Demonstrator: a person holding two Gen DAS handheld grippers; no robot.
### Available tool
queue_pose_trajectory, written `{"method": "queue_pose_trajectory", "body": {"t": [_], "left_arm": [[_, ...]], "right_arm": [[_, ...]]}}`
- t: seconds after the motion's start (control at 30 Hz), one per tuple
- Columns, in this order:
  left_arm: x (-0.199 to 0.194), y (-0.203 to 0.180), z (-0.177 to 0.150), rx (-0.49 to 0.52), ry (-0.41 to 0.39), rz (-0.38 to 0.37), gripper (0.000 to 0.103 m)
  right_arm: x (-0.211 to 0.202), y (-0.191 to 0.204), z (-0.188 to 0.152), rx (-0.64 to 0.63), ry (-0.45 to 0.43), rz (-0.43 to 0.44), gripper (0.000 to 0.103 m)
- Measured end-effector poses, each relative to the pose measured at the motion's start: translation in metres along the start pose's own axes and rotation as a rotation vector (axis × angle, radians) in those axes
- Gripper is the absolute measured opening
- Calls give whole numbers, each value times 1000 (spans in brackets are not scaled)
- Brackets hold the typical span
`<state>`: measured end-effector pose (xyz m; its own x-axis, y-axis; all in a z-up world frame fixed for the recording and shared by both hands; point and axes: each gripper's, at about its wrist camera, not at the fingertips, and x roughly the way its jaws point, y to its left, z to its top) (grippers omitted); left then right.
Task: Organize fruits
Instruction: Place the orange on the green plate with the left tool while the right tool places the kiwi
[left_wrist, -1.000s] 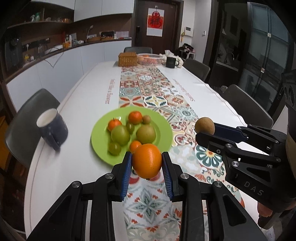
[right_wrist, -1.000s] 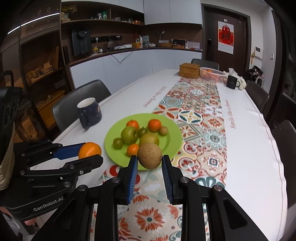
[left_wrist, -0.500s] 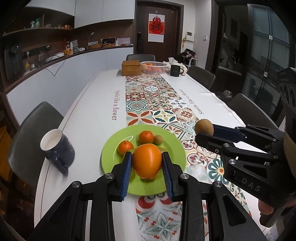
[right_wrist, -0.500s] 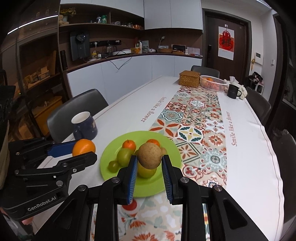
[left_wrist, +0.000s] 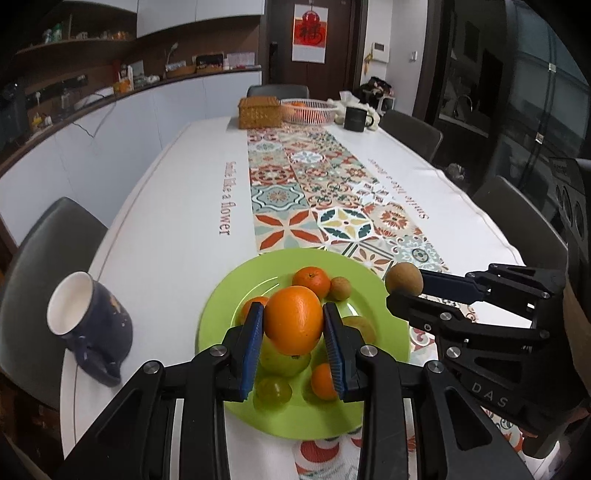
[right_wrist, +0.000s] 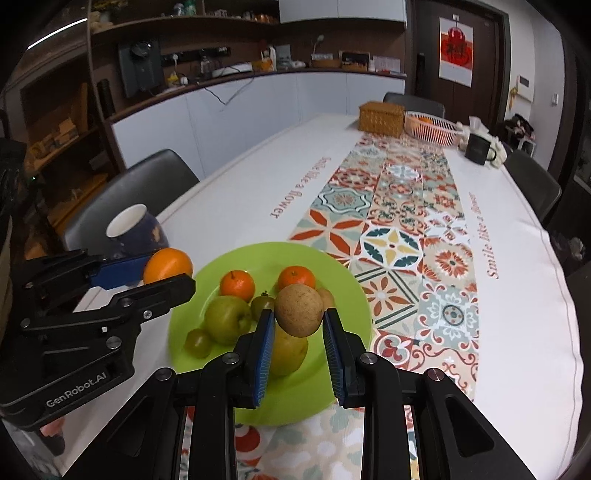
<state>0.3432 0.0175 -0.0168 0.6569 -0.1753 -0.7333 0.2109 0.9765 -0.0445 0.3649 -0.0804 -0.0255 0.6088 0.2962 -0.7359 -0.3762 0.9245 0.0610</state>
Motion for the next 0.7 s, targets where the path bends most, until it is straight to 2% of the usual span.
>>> {"method": "queue_pose_trajectory", "body": {"t": [0.27, 0.37, 0.4, 0.6, 0.7], "left_arm": [[20, 8, 3, -15, 45, -1, 33], [17, 8, 3, -9, 39, 20, 45], [15, 8, 3, -8, 34, 30, 45], [-5, 7, -8, -26, 21, 65, 48], [-19, 3, -17, -31, 6, 81, 49]], "right_arm": [[23, -3, 5, 21, 38, 6, 28], [26, -4, 7, 27, 44, 18, 29], [26, -5, 7, 34, 45, 23, 30], [6, -5, -2, 28, 8, -14, 33], [-13, -6, -11, 29, -29, -37, 42]]}}
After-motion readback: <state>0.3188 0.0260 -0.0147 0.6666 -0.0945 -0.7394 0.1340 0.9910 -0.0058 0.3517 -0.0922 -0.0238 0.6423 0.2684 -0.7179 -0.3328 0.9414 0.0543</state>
